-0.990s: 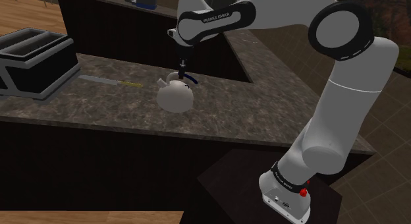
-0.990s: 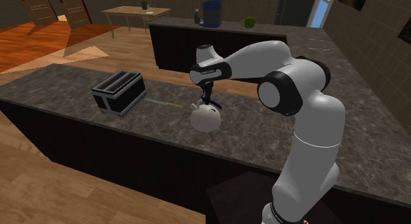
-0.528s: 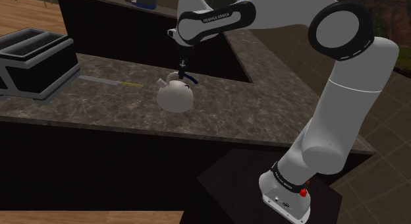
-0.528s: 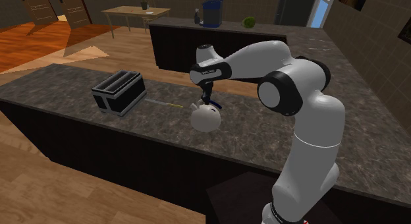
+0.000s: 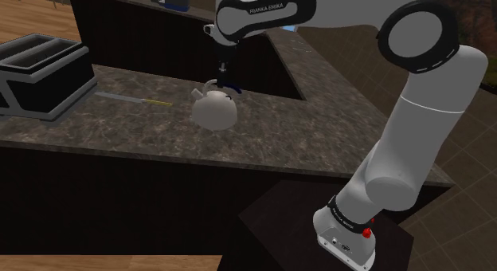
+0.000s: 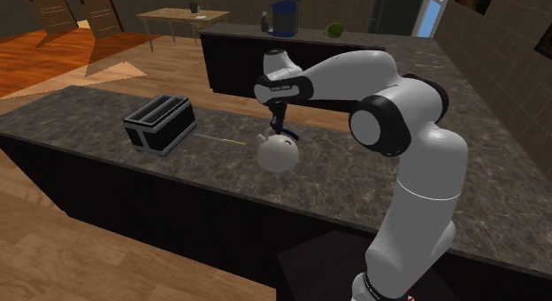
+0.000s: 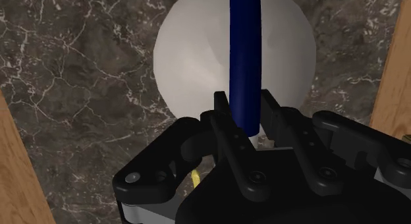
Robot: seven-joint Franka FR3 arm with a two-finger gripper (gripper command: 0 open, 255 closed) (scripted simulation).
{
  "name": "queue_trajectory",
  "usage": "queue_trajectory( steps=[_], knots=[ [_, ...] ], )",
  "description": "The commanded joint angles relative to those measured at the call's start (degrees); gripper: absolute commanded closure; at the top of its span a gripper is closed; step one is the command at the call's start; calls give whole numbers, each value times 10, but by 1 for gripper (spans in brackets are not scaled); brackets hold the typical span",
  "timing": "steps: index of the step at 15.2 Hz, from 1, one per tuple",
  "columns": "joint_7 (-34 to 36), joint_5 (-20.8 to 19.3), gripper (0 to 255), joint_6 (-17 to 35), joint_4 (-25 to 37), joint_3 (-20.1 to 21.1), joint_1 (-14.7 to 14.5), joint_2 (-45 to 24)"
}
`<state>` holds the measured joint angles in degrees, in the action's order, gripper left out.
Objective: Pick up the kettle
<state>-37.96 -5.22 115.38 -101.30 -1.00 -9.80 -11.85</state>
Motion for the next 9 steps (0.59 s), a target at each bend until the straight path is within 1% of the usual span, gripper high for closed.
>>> queue_trajectory(
  steps=[1, 7, 9],
  knots=[
    [-1, 1, 255, -15, 13, 0, 0, 2],
    [-4, 2, 255, -58, 50, 1, -1, 10],
    [-4, 2, 255, -60, 51, 1, -1, 10]
  ],
)
